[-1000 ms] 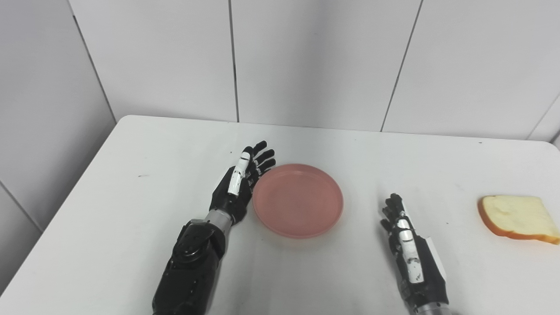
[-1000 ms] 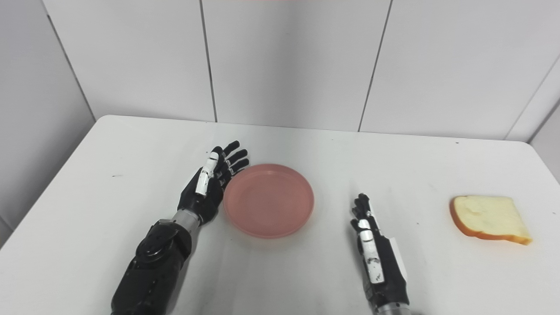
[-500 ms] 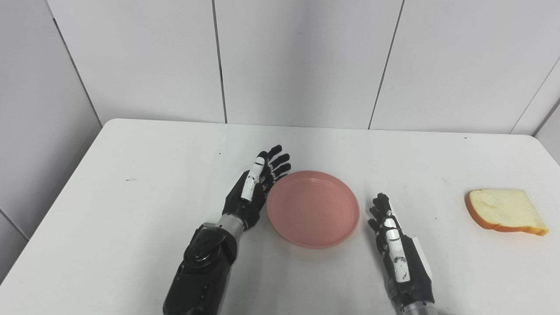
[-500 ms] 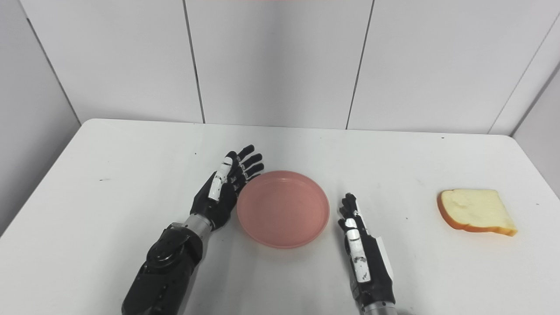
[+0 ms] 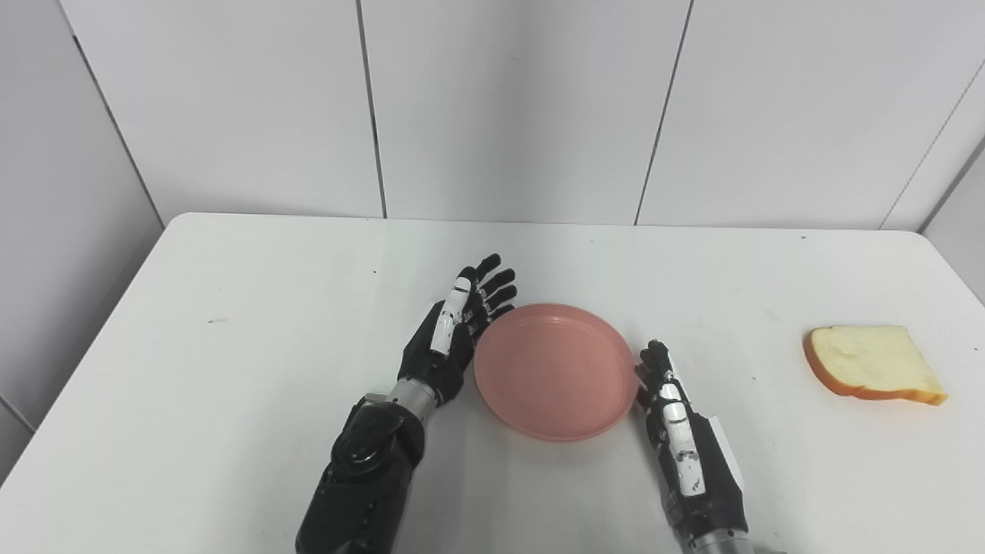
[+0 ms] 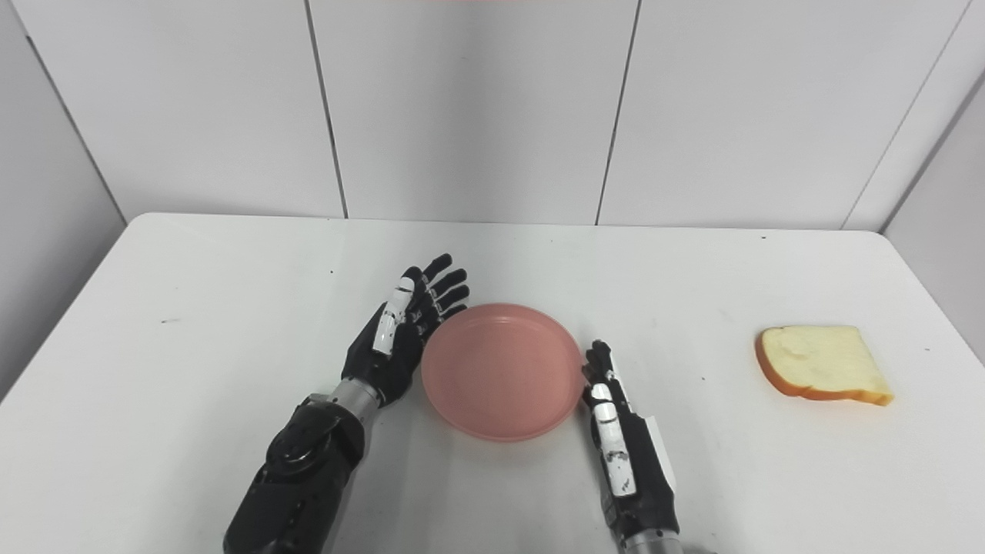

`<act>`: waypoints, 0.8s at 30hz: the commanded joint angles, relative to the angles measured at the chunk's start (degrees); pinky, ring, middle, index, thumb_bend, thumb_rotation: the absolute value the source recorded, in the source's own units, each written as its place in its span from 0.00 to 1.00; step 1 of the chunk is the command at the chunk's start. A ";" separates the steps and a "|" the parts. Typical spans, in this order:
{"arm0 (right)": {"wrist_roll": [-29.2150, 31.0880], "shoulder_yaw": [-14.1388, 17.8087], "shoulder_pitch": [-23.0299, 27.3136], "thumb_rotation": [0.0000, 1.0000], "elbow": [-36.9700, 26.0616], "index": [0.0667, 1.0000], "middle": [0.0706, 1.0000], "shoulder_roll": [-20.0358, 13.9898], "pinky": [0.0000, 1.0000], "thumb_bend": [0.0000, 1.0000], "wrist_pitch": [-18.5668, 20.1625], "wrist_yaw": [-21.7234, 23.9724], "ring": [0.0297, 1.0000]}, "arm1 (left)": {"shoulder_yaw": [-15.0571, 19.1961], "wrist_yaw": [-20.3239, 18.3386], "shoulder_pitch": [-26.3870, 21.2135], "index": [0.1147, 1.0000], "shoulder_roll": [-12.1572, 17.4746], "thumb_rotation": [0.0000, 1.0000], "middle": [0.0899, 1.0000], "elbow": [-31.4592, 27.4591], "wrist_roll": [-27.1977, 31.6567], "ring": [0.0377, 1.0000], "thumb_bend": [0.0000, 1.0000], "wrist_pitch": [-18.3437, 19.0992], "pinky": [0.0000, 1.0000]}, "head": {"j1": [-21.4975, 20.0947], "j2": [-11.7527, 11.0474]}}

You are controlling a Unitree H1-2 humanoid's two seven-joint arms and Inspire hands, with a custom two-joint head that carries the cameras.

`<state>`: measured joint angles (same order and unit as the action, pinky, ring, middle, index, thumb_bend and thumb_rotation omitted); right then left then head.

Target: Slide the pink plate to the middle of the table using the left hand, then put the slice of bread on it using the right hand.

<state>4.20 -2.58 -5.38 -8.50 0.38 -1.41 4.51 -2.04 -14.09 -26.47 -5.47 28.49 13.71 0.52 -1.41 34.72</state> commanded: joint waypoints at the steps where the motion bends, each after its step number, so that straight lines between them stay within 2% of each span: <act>1: -1.51 -0.79 -2.57 1.00 1.55 0.99 1.00 0.27 0.99 0.30 1.10 -0.47 0.99 | 0.45 0.62 2.58 0.91 1.35 1.00 0.91 2.19 -0.72 0.91 0.42 2.80 0.93 | -0.21 0.12; 5: -1.30 -0.24 -2.49 1.00 1.51 0.99 1.00 0.41 0.99 0.31 1.33 -0.90 0.99 | 0.56 0.66 3.12 0.91 1.90 1.00 0.91 2.34 -1.12 0.91 0.41 1.97 0.93 | -0.65 0.18; 9: -0.58 0.94 -2.05 1.00 3.13 0.99 1.00 0.60 1.00 0.32 -1.19 -1.51 0.98 | 0.62 1.30 3.43 0.90 2.03 1.00 0.90 2.44 -1.64 0.91 0.43 1.89 0.93 | -1.32 0.27; 12: -2.65 2.03 -1.62 1.00 2.87 1.00 1.00 -0.63 1.00 0.37 -3.87 -2.72 0.99 | 0.73 1.09 3.25 0.90 2.35 1.00 0.91 3.88 -1.73 0.92 0.43 1.02 0.95 | -2.55 0.15; 15: -4.19 2.52 -1.54 1.00 2.40 0.98 0.98 -0.95 0.97 0.38 -4.56 -3.86 0.97 | 0.81 1.33 3.18 0.90 2.33 1.00 0.90 4.28 -1.76 0.91 0.45 0.91 0.95 | -2.55 0.15; 18: -1.25 4.48 -1.52 1.00 -1.14 0.99 1.00 -0.88 0.99 0.35 -3.20 -4.34 0.99 | 1.08 1.59 3.05 0.89 2.33 1.00 0.90 5.06 -1.81 0.91 0.47 -0.09 0.95 | -3.11 0.20; 20: -1.47 5.59 -1.36 1.00 -3.02 0.97 0.98 -0.76 0.99 0.34 -3.01 -5.14 0.98 | 1.26 1.31 2.95 0.89 2.29 1.00 0.89 5.35 -1.50 0.90 0.49 -0.26 0.93 | -4.13 -0.05; 24: -2.84 6.92 -0.64 1.00 -5.28 0.94 0.95 -0.71 0.96 0.34 -4.88 -6.18 0.95 | 1.20 -0.06 3.03 0.91 2.74 1.00 0.91 5.41 -1.02 0.92 0.50 -0.25 0.95 | -5.71 -0.24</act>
<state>1.77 4.58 -5.78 -11.13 -0.18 -3.09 -1.36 -1.25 -14.77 -26.49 -3.98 30.16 13.46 -2.64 -7.11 34.54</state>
